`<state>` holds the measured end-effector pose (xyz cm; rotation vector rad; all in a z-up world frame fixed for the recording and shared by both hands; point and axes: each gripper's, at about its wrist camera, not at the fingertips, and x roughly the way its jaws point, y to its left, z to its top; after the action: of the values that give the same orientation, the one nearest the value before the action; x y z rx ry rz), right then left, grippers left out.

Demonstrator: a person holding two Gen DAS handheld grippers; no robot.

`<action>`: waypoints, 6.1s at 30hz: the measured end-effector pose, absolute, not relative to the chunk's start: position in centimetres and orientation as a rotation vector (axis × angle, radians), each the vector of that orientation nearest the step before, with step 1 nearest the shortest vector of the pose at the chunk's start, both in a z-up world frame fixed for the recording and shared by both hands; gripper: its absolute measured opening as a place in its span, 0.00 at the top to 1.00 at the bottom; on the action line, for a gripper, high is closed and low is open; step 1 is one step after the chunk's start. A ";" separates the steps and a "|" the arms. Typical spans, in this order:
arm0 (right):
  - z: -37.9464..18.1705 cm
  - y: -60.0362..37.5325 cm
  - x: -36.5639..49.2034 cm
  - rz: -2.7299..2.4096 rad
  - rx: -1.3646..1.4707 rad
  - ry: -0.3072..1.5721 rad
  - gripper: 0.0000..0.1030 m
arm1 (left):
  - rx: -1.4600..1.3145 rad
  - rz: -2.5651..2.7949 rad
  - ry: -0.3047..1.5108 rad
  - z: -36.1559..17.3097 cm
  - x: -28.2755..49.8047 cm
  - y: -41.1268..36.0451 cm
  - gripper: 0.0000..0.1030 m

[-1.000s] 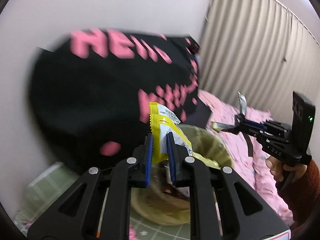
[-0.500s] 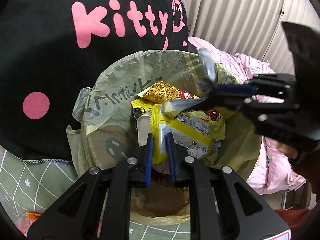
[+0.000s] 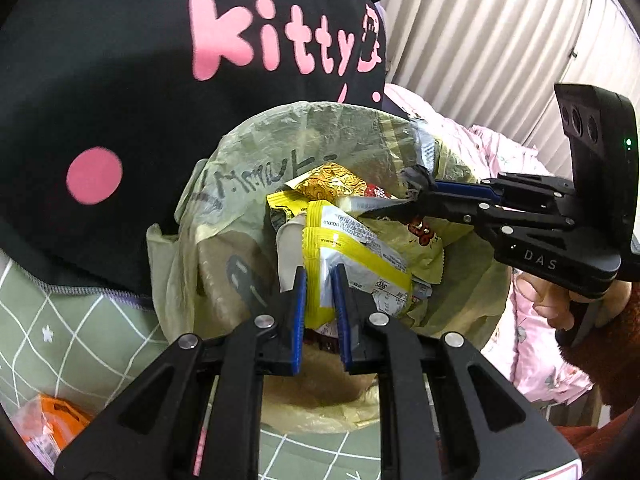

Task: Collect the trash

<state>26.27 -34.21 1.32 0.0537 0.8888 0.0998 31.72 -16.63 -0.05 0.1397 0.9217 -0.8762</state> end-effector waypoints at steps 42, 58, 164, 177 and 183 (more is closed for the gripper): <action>5.8 -21.0 26.3 0.323 0.077 0.685 0.59 | -0.022 -0.419 0.827 1.1 26.3 2.5 0.46; -4.0 -6.7 28.8 0.675 -0.057 0.949 0.56 | -0.354 -0.035 0.851 -4.2 23.7 20.7 0.24; -5.2 -0.8 29.1 0.841 -0.249 1.021 0.85 | -0.521 -0.182 0.953 -6.1 16.9 21.5 0.59; -4.7 -3.5 26.4 0.832 -0.213 1.028 0.85 | -0.184 -0.205 0.974 -7.7 21.4 20.9 0.40; -4.4 -4.6 25.5 0.793 -0.208 1.037 0.85 | -0.116 -0.282 1.049 -9.4 23.9 18.7 0.65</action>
<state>25.46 -4.58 -4.45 -0.2076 1.0369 0.7929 23.86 18.74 -9.44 -0.1159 1.0487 -0.2824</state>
